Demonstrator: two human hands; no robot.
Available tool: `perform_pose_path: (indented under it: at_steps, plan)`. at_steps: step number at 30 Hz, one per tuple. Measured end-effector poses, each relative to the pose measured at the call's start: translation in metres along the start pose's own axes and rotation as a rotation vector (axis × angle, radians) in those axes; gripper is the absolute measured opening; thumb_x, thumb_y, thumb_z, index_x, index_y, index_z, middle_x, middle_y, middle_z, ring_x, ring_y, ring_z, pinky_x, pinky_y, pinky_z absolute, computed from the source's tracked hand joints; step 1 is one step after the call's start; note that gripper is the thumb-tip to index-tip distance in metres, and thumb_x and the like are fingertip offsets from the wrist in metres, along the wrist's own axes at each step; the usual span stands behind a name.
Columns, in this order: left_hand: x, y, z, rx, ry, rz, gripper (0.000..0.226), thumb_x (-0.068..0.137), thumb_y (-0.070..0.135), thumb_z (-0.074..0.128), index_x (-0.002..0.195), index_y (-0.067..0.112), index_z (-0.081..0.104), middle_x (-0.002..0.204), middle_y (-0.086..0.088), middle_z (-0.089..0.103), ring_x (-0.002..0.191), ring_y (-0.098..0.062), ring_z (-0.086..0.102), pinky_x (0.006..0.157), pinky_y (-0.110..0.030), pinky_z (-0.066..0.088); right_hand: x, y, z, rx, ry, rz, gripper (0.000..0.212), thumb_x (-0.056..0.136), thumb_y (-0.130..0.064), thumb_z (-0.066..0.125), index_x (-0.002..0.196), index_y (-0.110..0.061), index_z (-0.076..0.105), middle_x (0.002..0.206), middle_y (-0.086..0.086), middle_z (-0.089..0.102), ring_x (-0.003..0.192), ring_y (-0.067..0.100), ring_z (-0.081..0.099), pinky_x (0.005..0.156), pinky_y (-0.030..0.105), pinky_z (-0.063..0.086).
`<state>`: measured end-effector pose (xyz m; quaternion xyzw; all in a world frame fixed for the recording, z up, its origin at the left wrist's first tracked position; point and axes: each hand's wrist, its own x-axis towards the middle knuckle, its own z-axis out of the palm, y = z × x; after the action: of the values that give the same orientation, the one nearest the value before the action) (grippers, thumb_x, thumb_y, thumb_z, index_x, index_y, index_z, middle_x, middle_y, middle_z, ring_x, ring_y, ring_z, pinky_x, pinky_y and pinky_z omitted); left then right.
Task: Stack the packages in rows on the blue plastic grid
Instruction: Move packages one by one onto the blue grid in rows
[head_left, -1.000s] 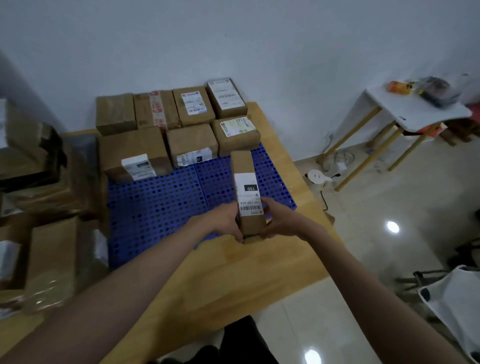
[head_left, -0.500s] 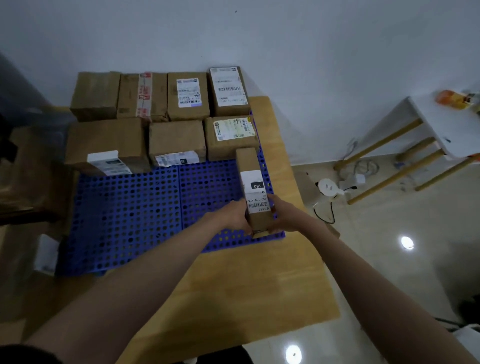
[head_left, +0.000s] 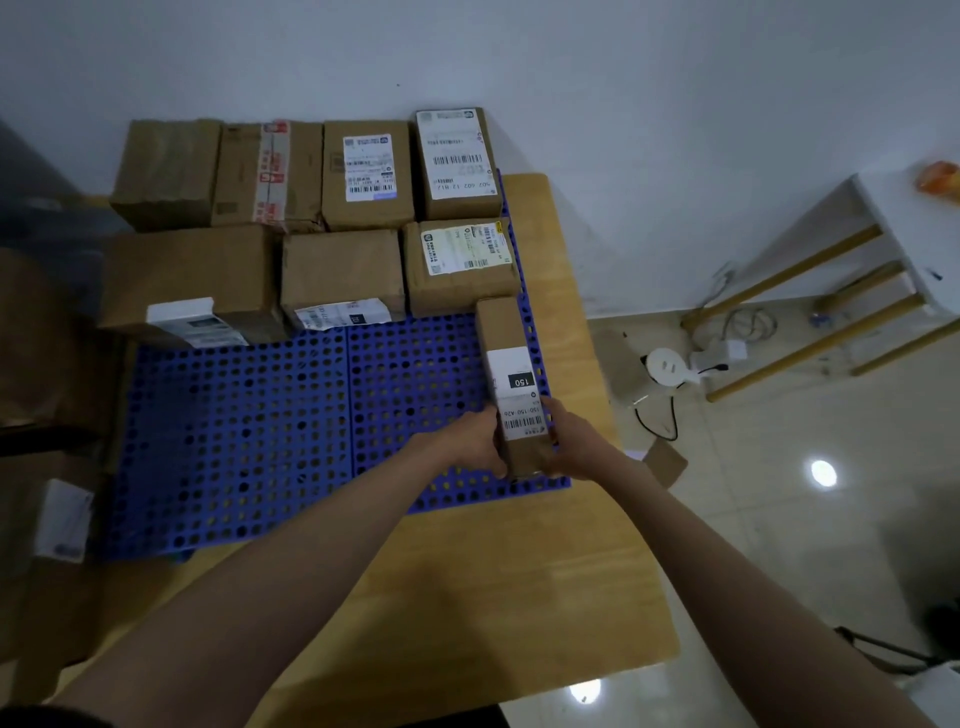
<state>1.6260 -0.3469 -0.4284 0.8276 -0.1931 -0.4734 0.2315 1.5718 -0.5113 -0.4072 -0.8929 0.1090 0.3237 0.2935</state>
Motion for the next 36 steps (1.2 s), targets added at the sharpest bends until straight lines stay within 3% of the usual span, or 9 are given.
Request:
perform_pose_path:
  at_steps: [2,5,10,16,19,26,28,33,36]
  plan:
    - [-0.002,0.000,-0.003,0.023,-0.003,0.002,0.099,0.076,0.016,0.081,0.151,0.016,0.018,0.133,-0.008,0.054,0.112,-0.024,0.057,0.084,-0.030,0.050,-0.001,-0.002,0.000,-0.057,-0.011,0.017,0.097,0.077,-0.003,0.073,0.153,-0.012,0.014,0.129,0.021,0.055,0.114,0.037,0.056,0.084,0.047,0.054]
    - [-0.012,-0.001,-0.014,0.154,-0.007,-0.015,0.081,0.078,0.025,0.080,0.143,0.012,0.033,0.126,-0.008,0.057,0.106,-0.023,0.057,0.080,-0.031,0.048,-0.008,-0.010,-0.007,-0.149,-0.015,0.069,0.096,0.070,-0.002,0.080,0.148,-0.012,0.024,0.130,0.018,0.050,0.120,0.036,0.051,0.093,0.046,0.050]
    - [-0.052,-0.017,-0.056,0.311,0.020,-0.085,0.076,0.083,0.037,0.074,0.143,0.011,0.036,0.123,-0.007,0.055,0.106,-0.023,0.056,0.089,-0.037,0.050,-0.018,-0.055,-0.031,-0.273,0.056,0.021,0.073,0.076,-0.014,0.080,0.138,-0.011,0.041,0.130,0.014,0.048,0.114,0.033,0.055,0.090,0.041,0.050]
    - [-0.133,-0.066,-0.100,0.268,0.160,-0.172,0.072,0.088,0.037,0.070,0.147,0.020,0.034,0.128,-0.004,0.056,0.091,-0.018,0.054,0.071,-0.028,0.040,-0.021,-0.151,-0.028,-0.405,0.028,-0.191,0.061,0.086,-0.024,0.073,0.137,-0.010,0.042,0.130,0.014,0.053,0.109,0.032,0.057,0.092,0.049,0.051]
    - [-0.179,-0.102,-0.104,0.203,0.231,-0.245,0.065,0.088,0.037,0.069,0.144,0.024,0.038,0.132,0.002,0.053,0.087,-0.013,0.052,0.076,-0.029,0.041,-0.026,-0.200,-0.001,-0.434,-0.022,-0.277,0.060,0.090,-0.024,0.069,0.141,-0.014,0.039,0.134,0.012,0.051,0.108,0.030,0.058,0.092,0.048,0.052]
    - [-0.294,-0.179,-0.087,0.147,0.354,-0.312,0.071,0.084,0.043,0.072,0.144,0.022,0.040,0.135,0.002,0.052,0.115,-0.019,0.054,0.081,-0.027,0.041,-0.056,-0.295,0.077,-0.513,-0.091,-0.436,0.067,0.092,-0.025,0.067,0.149,-0.018,0.032,0.140,0.009,0.048,0.103,0.026,0.060,0.088,0.043,0.053]
    - [-0.324,-0.197,-0.080,0.104,0.387,-0.313,0.069,0.084,0.042,0.073,0.142,0.021,0.043,0.130,0.002,0.056,0.112,-0.018,0.056,0.080,-0.026,0.043,-0.068,-0.319,0.098,-0.516,-0.095,-0.464,0.066,0.092,-0.026,0.066,0.149,-0.017,0.033,0.140,0.008,0.049,0.099,0.024,0.060,0.086,0.041,0.053]
    - [-0.390,-0.239,-0.060,0.008,0.485,-0.329,0.061,0.083,0.036,0.075,0.135,0.017,0.049,0.127,-0.001,0.057,0.112,-0.020,0.056,0.077,-0.026,0.042,-0.099,-0.363,0.152,-0.522,-0.142,-0.492,0.067,0.093,-0.030,0.065,0.150,-0.019,0.032,0.143,0.006,0.047,0.113,0.024,0.059,0.094,0.043,0.052]
    - [-0.423,-0.266,-0.046,0.017,0.540,-0.347,0.049,0.084,0.035,0.073,0.126,0.015,0.056,0.121,-0.005,0.061,0.105,-0.022,0.058,0.078,-0.033,0.048,-0.115,-0.378,0.183,-0.497,-0.175,-0.492,0.065,0.094,-0.030,0.064,0.150,-0.018,0.032,0.143,0.008,0.046,0.101,0.022,0.057,0.080,0.037,0.051]
